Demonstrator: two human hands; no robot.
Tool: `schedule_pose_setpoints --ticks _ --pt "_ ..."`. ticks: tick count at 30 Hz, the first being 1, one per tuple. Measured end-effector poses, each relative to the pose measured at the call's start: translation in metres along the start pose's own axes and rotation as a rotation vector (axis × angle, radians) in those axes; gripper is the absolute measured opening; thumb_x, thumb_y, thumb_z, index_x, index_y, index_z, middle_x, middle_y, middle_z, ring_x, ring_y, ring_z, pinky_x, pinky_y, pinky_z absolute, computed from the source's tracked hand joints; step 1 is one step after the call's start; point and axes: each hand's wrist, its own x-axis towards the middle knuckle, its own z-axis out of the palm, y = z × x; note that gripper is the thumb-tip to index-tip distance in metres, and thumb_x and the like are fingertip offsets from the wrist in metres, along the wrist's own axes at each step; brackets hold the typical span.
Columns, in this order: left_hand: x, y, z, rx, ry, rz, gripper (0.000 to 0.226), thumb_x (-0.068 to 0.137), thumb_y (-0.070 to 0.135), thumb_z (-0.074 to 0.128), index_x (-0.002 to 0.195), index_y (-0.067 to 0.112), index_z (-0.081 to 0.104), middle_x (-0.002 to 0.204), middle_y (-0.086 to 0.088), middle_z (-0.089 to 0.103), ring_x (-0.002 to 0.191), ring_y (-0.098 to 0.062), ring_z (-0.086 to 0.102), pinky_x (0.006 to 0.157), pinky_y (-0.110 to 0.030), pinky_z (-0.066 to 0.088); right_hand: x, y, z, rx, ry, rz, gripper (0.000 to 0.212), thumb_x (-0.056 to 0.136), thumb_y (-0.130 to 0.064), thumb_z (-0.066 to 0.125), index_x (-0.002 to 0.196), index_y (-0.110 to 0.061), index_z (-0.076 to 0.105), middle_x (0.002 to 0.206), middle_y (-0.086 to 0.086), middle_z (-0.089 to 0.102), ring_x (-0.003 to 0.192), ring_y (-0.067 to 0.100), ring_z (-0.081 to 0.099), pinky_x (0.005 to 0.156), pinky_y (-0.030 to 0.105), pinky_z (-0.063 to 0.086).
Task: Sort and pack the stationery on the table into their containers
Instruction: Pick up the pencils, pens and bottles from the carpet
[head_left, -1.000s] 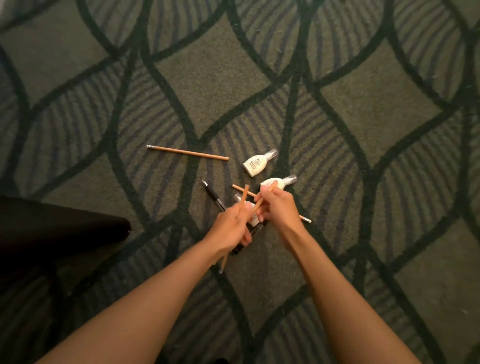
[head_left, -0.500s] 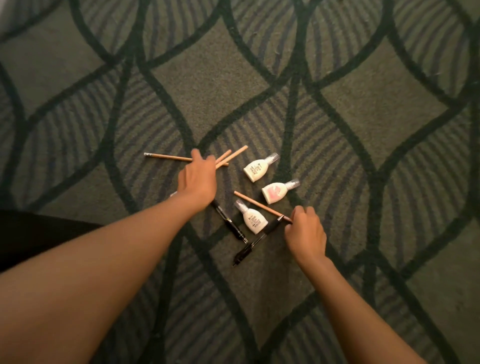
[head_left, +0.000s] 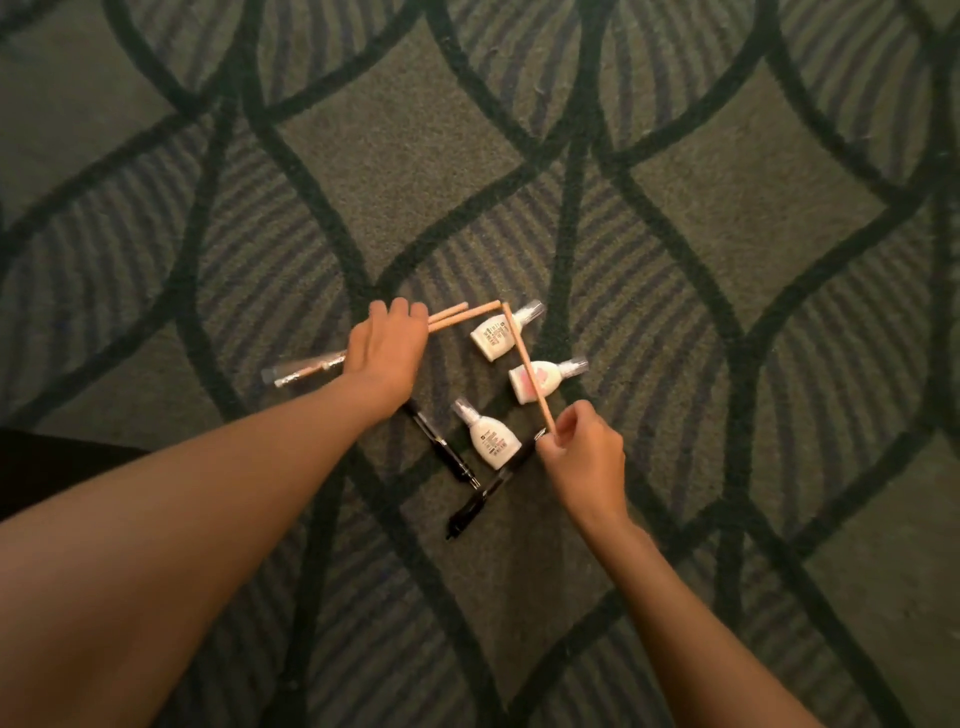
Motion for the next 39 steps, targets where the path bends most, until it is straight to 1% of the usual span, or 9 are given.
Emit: schedule_pose_setpoints --ticks 3,7,11,14,18,23,28,33,39 --pt "0.000 0.006 -0.010 -0.131 0.208 0.009 0.025 0.102 0.019 0.030 0.112 0.006 0.048 0.112 -0.013 0.052 0.105 -0.028 0.044 0.069 -0.036 0.037 0.003 -0.009 -0.004 0.233 0.058 0.022 0.007 0.084 -0.007 0.060 0.081 -0.012 0.056 0.071 -0.004 0.054 0.065 0.006 0.051 0.060 0.019 0.043" --pt "-0.003 0.027 -0.032 -0.778 0.258 -0.333 0.032 0.102 0.026 0.027 0.110 0.003 0.049 0.096 -0.013 0.057 0.089 -0.026 0.054 0.067 -0.034 0.038 0.004 -0.022 -0.009 0.555 0.009 0.052 0.008 0.088 -0.015 0.062 0.080 -0.014 0.064 0.065 -0.004 0.054 0.061 0.007 0.050 0.057 0.020 0.043" --pt "-0.018 0.043 -0.032 -1.428 0.117 -0.478 0.020 0.102 0.024 0.026 0.112 0.012 0.039 0.089 -0.012 0.061 0.066 -0.022 0.062 0.052 -0.031 0.055 0.000 -0.036 -0.007 0.450 -0.204 -0.039 0.008 0.085 -0.009 0.063 0.089 -0.010 0.070 0.064 -0.006 0.056 0.062 0.007 0.052 0.064 0.025 0.046" --pt "-0.033 0.045 -0.027 -1.646 0.081 -0.607 0.017 0.102 0.026 0.025 0.112 0.015 0.034 0.075 -0.011 0.059 0.056 -0.023 0.058 0.053 -0.035 0.052 -0.010 -0.044 -0.004 0.248 -0.299 -0.109 0.010 0.084 -0.013 0.065 0.090 -0.010 0.072 0.060 -0.010 0.053 0.056 -0.001 0.047 0.052 0.006 0.036" --pt "-0.047 0.043 -0.021 -1.409 0.313 -0.759 0.014 0.100 0.018 0.032 0.113 0.013 0.032 0.096 -0.011 0.052 0.081 -0.028 0.057 0.060 -0.032 0.041 -0.021 -0.049 0.005 0.257 -0.373 -0.144 0.017 0.086 -0.022 0.064 0.074 -0.012 0.072 0.056 -0.008 0.054 0.054 0.000 0.047 0.054 0.010 0.036" --pt "-0.045 0.013 -0.002 -1.214 0.206 -0.959 0.026 0.086 0.016 0.059 0.107 0.008 0.046 0.113 -0.016 0.061 0.100 -0.033 0.061 0.082 -0.031 0.049 -0.020 -0.021 0.026 0.210 0.039 0.333 0.020 0.085 -0.021 0.054 0.074 -0.006 0.062 0.072 0.006 0.062 0.072 0.020 0.059 0.057 0.028 0.041" --pt "-0.053 0.026 0.011 -1.273 -0.130 -1.038 0.037 0.077 0.012 0.071 0.108 -0.005 0.058 0.092 -0.017 0.064 0.049 -0.017 0.045 0.028 -0.019 0.036 -0.023 -0.009 0.045 0.040 -0.119 0.437 0.029 0.085 -0.027 0.058 0.101 -0.004 0.065 0.102 0.012 0.065 0.096 0.026 0.061 0.064 0.026 0.040" --pt "-0.055 0.048 0.026 -1.091 -0.226 -0.976 0.045 0.083 0.013 0.068 0.122 -0.002 0.053 0.118 -0.018 0.058 0.101 -0.029 0.061 0.082 -0.036 0.054 -0.021 -0.016 0.046 0.004 -0.123 0.434 0.030 0.087 -0.021 0.059 0.111 -0.004 0.061 0.112 0.012 0.061 0.106 0.027 0.058 0.073 0.028 0.042" --pt "-0.057 0.037 0.025 -0.927 -0.075 -0.843 0.038 0.089 0.029 0.052 0.115 0.001 0.060 0.103 -0.014 0.066 0.097 -0.029 0.062 0.085 -0.035 0.050 -0.012 -0.010 0.028 0.372 -0.095 0.348 0.021 0.087 -0.013 0.051 0.066 -0.011 0.047 0.068 0.012 0.059 0.060 0.022 0.055 0.054 0.031 0.043"
